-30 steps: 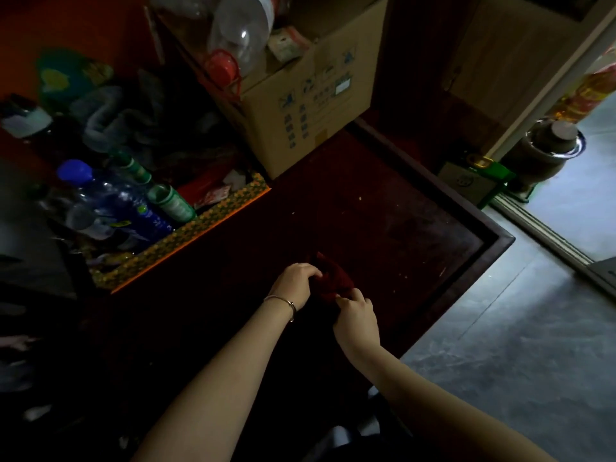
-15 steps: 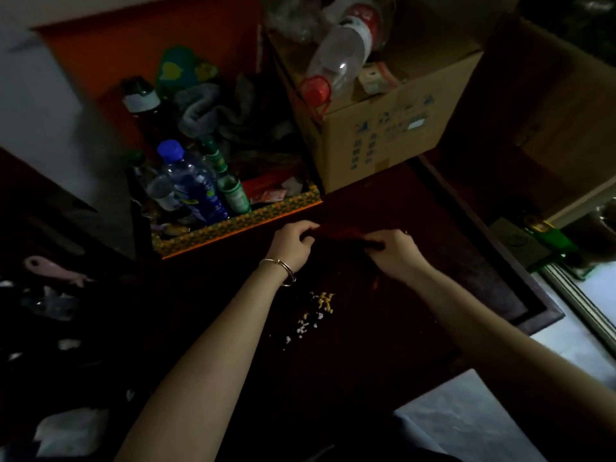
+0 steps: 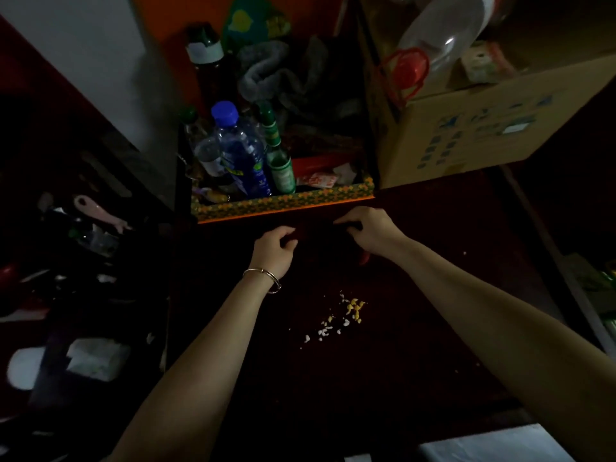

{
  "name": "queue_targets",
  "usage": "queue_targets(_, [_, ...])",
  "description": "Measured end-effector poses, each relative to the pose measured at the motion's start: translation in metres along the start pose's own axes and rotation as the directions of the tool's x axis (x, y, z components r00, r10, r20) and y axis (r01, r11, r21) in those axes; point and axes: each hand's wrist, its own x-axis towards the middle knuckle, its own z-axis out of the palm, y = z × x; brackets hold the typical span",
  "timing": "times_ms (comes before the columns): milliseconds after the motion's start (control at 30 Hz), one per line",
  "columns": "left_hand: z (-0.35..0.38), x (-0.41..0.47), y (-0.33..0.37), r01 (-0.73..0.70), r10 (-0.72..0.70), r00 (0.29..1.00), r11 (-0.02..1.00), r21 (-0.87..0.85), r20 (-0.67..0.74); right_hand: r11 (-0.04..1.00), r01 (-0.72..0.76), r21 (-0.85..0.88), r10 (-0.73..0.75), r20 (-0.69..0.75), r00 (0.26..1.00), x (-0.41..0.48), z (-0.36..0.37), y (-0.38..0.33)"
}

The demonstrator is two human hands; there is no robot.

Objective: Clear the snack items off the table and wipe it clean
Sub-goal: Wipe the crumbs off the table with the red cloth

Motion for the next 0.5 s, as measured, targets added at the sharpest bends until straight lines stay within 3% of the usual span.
queue_targets(167, [0.017, 0.016, 0.001, -0.013, 0.013, 0.999, 1.0, -0.001, -0.04, 0.98, 0.108, -0.165, -0.119, -0.056, 0.991, 0.03, -0.003, 0.015])
queue_targets(300, [0.04, 0.032, -0.001, -0.108, 0.111, 0.993, 0.99, 0.094, -0.028, 0.904, 0.197, -0.38, -0.24, -0.068, 0.968, 0.037, 0.002, 0.04])
queue_targets(400, [0.058, 0.035, -0.006, -0.153, 0.15, 0.988, 0.976, 0.157, 0.03, 0.89, 0.181, -0.419, -0.204, -0.01, 0.979, 0.032, 0.017, 0.06])
queue_targets(500, [0.062, 0.034, -0.011, -0.187, 0.183, 0.982, 0.965, 0.184, 0.037, 0.923, 0.124, -0.365, -0.157, -0.062, 0.986, 0.028, 0.023, 0.066])
